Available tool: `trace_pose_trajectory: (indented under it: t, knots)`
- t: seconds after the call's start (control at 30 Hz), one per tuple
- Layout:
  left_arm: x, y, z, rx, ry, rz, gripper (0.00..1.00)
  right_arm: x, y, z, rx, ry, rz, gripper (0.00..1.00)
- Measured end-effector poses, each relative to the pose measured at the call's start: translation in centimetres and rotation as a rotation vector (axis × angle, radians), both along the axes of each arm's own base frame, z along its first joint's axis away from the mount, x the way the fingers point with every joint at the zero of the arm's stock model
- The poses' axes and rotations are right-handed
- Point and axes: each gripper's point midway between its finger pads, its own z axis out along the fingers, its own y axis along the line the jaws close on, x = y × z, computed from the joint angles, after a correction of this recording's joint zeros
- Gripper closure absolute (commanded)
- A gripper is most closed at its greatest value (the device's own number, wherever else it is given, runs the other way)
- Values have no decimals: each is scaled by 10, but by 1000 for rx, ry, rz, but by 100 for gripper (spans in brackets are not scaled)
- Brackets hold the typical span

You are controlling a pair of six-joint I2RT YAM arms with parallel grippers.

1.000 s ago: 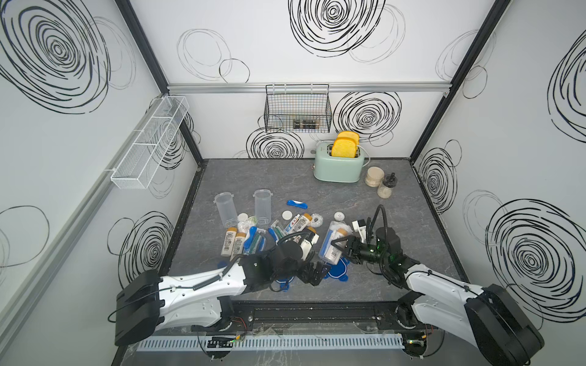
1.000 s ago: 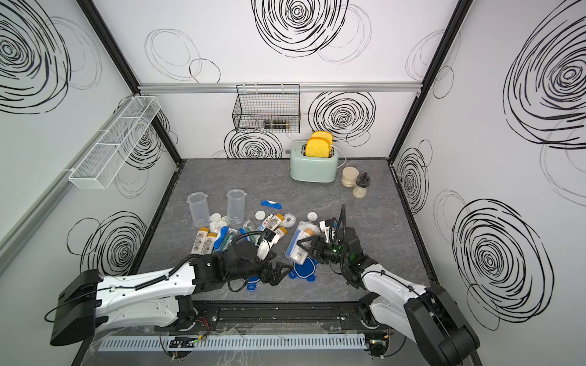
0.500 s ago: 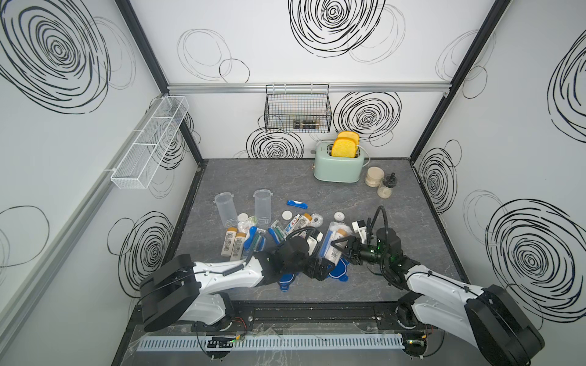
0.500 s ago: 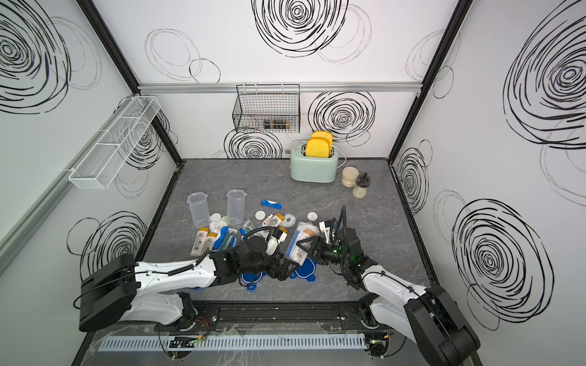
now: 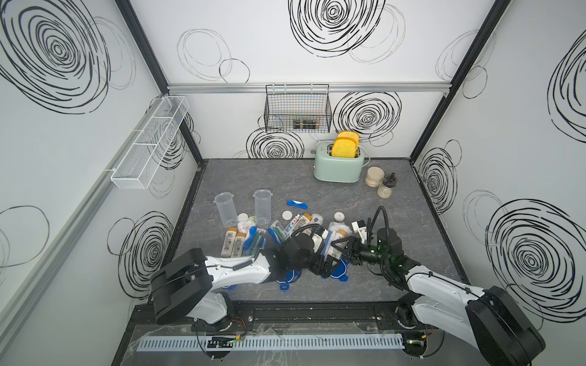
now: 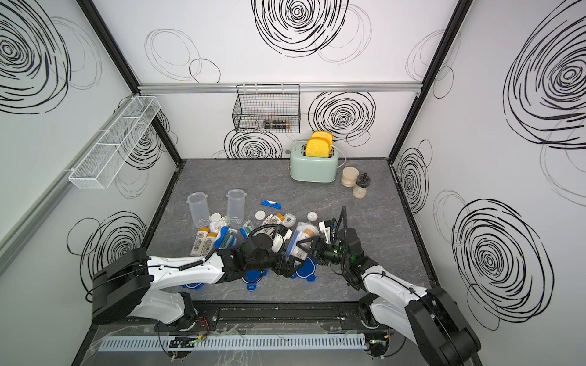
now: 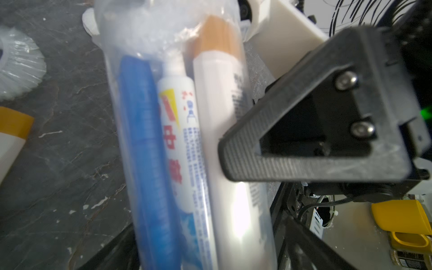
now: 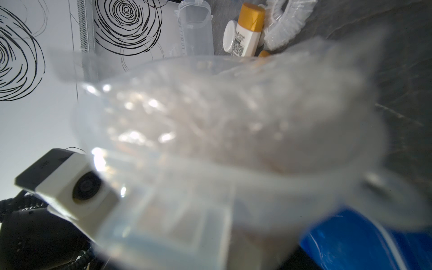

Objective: Take out toiletry kits
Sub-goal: 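Pour the toiletry kits out of the container.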

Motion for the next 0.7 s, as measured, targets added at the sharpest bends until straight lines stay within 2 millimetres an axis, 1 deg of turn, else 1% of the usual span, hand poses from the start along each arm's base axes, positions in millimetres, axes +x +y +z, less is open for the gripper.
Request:
trace_pose_trajectory:
  t: [0.2, 0.33, 0.4, 0.47, 0.53, 0.7]
  knots:
    - [6, 0, -4, -3, 12, 14, 24, 0, 0, 1, 5, -8, 1, 44]
    - [7, 1, -4, -5, 11, 22, 39, 1, 0, -1, 2, 4, -5, 41]
    - [7, 1, -5, 0, 11, 23, 44, 1, 0, -2, 0, 8, -5, 40]
    - [7, 2, -5, 1, 13, 24, 49, 1, 0, -2, -1, 7, -4, 37]
    - [7, 2, -5, 2, 14, 24, 53, 1, 0, -2, -3, 4, -3, 31]
    - [6, 3, -9, 12, 23, 23, 60, 1, -3, -8, -32, -12, 1, 18]
